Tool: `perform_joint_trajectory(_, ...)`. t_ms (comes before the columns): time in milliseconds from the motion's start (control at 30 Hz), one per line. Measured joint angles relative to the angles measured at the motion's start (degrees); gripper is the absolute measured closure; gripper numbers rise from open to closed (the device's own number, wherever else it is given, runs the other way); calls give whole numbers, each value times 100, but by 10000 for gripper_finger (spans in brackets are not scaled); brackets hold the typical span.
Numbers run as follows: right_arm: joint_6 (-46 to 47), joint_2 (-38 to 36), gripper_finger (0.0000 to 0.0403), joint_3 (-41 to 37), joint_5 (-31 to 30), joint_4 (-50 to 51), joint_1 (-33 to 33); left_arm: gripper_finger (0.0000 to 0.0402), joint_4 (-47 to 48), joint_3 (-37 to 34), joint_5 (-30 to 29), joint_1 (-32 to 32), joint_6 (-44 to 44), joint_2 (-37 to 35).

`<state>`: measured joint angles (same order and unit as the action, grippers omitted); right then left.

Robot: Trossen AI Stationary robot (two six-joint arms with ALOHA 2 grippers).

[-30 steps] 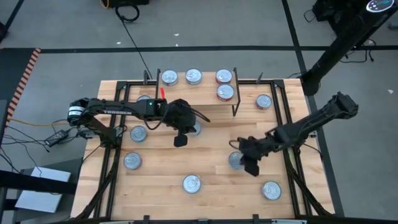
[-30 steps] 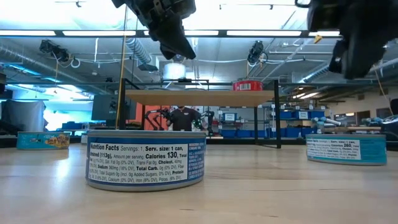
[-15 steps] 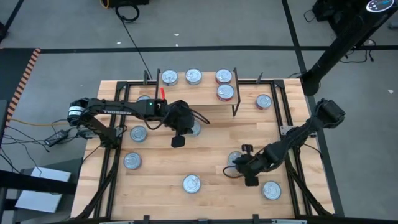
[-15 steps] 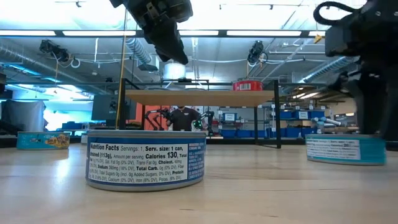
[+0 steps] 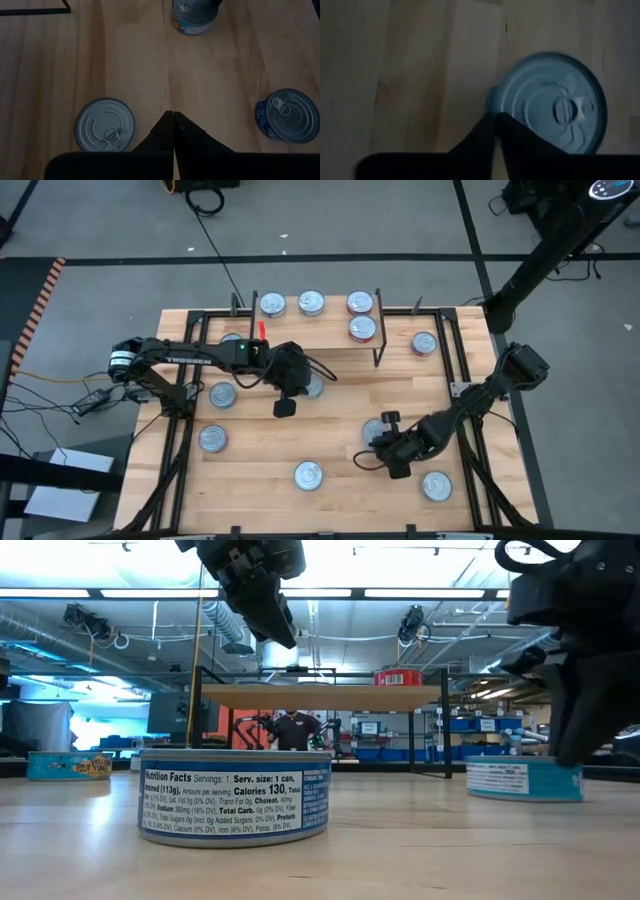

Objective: Stack canned seafood by type on shelf
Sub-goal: Put the yellow-blue tuna can on the shelf

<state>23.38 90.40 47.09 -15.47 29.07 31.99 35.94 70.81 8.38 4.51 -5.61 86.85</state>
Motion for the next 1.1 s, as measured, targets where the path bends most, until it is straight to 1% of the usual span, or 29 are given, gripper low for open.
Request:
perform_joint_trajectory(67, -16, -11, 395, 2, 63, -7, -24, 399, -2, 0, -8, 0, 10, 0)
perform_joint_trajectory(133, 90, -63, 392, -3, 229, -15, -77, 399, -5, 0, -19, 0, 15, 0)
perform_joint_trajectory(300, 413, -386, 398, -37, 971, -125, -308, 399, -43, 0, -28, 0, 22, 0)
perform_joint_trajectory(533, 1062, -1072, 400, -26, 1887, -688, -788, 398, -109, 0, -42, 0, 26, 2)
perform_joint_trajectory(633, 1362, -1190, 400, -26, 2383, -982, -1007, 398, -186, 0, -41, 0, 24, 2)
perform_joint_trajectory(800, 1878, -1066, 400, -24, 3242, -1490, -1327, 398, -194, -2, -41, 0, 22, 2)
perform_joint_trajectory(933, 2164, -819, 400, -101, 3655, -1544, -1502, 398, -192, -2, -42, 0, 26, 2)
perform_joint_trajectory(1033, 2338, -636, 400, -222, 3988, -1806, -1584, 398, -182, -4, -39, 0, 105, 2)
perform_joint_trajectory(1100, 2457, -576, 400, -312, 4082, -2008, -1610, 398, -144, -4, -39, 0, 136, 2)
